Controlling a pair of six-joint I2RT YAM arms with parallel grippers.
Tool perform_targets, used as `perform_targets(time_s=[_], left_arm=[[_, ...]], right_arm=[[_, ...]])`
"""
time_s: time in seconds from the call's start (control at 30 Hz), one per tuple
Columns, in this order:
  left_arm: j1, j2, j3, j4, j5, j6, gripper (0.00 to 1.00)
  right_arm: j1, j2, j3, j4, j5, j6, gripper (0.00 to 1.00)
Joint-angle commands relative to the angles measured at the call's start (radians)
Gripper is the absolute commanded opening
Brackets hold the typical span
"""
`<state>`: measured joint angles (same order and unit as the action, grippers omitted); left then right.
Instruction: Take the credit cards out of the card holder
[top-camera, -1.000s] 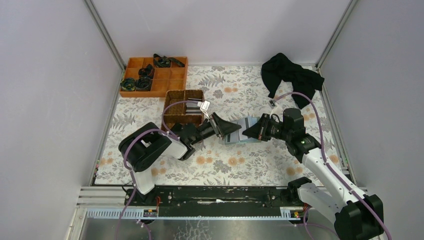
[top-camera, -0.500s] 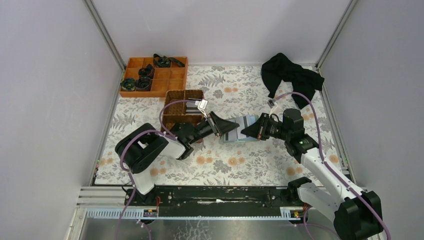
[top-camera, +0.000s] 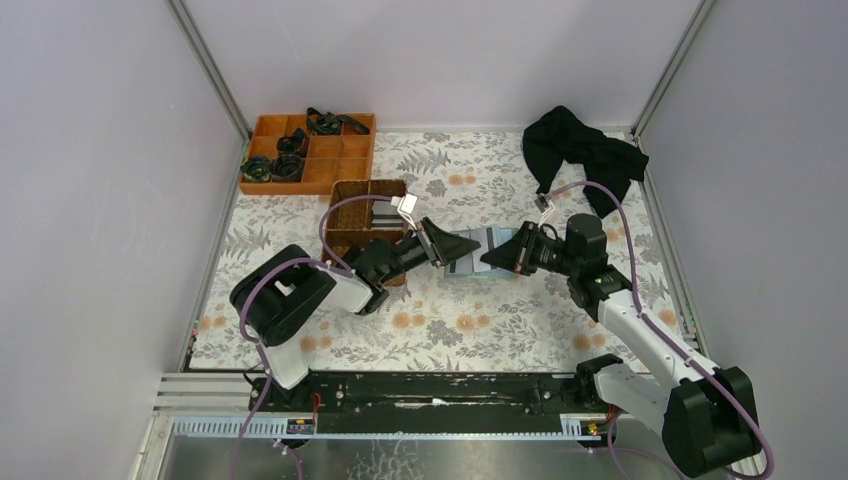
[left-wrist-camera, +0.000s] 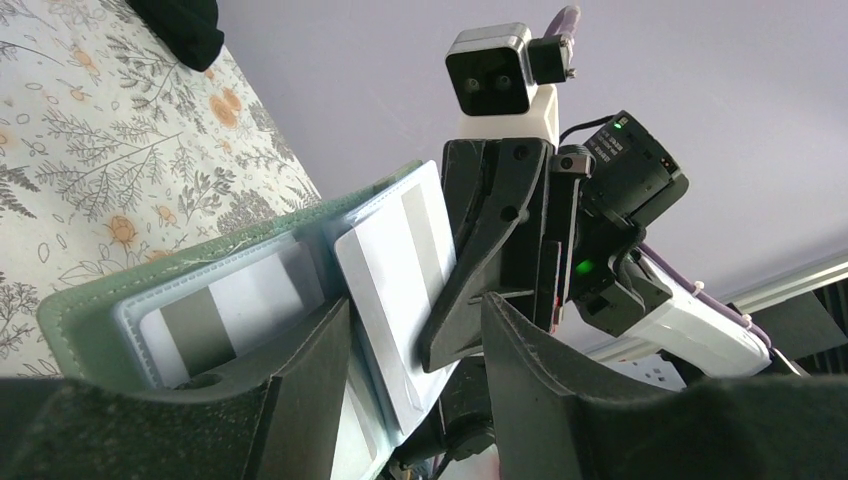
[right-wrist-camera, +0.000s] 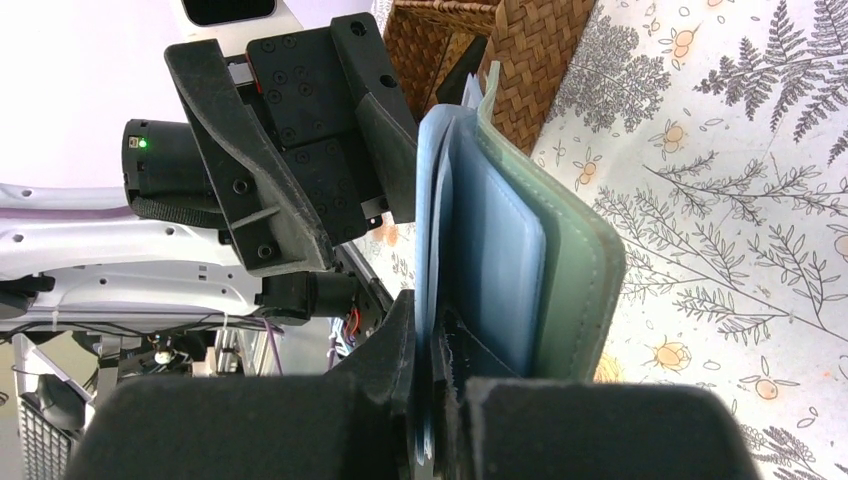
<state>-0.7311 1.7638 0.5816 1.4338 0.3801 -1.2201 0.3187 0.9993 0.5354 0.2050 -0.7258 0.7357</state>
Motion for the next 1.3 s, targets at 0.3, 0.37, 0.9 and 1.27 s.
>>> perform_targets(time_s=[0.3, 0.37, 0.9, 1.27], left_arm=[[-0.096, -0.014, 0.202, 0.175, 0.278, -0.078, 0.52], [-0.097, -0.014, 0.209, 0.175, 0.286, -0.081, 0.49], [-0.082, -0.01, 0.176, 0.177, 0.3, -0.08, 0.0], [-0.066, -0.018, 0.146, 0.177, 0.277, -0.074, 0.0]], right_arm=[[0.036, 0.097, 0.019, 0.206, -0.157, 0.075, 0.0], [0.036, 0.112, 0.024, 0.211, -0.16, 0.073, 0.0], [0.009, 0.04, 0.122, 0.01, -0.061, -0.062, 0.38], [-0.035, -0.005, 0.137, -0.059, -0.035, -0.075, 0.51]])
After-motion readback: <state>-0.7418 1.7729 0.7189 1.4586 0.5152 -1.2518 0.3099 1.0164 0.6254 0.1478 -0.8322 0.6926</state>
